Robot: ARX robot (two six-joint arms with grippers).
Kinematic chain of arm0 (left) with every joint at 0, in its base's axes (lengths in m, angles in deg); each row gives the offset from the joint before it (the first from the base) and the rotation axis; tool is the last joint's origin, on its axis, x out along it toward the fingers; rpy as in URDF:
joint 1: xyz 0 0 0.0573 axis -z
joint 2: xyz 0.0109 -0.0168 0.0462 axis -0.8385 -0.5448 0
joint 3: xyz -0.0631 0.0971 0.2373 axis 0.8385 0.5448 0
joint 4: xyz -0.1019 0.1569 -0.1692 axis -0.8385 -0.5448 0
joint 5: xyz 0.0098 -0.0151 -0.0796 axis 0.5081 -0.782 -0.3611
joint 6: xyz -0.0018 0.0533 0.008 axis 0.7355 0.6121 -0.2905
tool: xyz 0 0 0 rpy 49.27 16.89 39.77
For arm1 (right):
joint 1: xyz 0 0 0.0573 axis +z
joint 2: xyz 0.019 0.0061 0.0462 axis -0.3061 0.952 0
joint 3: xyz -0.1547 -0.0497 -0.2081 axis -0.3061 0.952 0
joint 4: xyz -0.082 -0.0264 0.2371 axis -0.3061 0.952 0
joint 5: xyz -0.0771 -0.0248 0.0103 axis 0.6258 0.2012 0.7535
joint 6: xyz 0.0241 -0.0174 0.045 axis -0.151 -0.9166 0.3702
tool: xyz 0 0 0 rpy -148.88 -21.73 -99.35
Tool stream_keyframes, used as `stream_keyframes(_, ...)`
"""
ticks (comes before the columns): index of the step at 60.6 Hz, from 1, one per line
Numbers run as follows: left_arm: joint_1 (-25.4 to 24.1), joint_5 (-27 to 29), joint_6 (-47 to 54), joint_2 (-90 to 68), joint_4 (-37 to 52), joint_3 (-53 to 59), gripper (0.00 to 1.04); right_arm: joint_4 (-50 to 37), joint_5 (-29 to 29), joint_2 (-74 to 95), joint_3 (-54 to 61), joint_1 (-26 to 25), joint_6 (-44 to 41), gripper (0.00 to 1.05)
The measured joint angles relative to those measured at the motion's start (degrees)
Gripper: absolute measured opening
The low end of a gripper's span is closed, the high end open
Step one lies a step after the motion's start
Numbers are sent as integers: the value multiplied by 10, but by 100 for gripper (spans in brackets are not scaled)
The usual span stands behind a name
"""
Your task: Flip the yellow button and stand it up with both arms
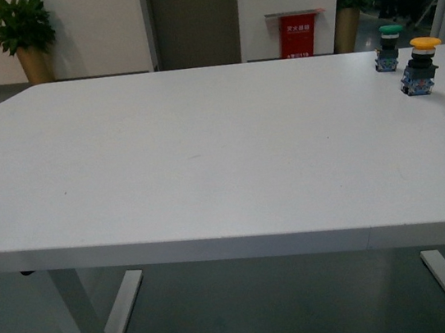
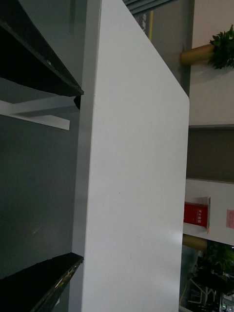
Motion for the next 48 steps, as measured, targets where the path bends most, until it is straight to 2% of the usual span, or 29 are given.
stream_keyframes(5,0,0,0,0,0,0,99,-6,54,-16,33,36,-2,21)
stream_keyframes(12,0,0,0,0,0,0,99,-14,54,-41,68,57,-6,3)
stream_keyframes(48,0,0,0,0,0,0,99,-9,57,-139,155,58,-5,3)
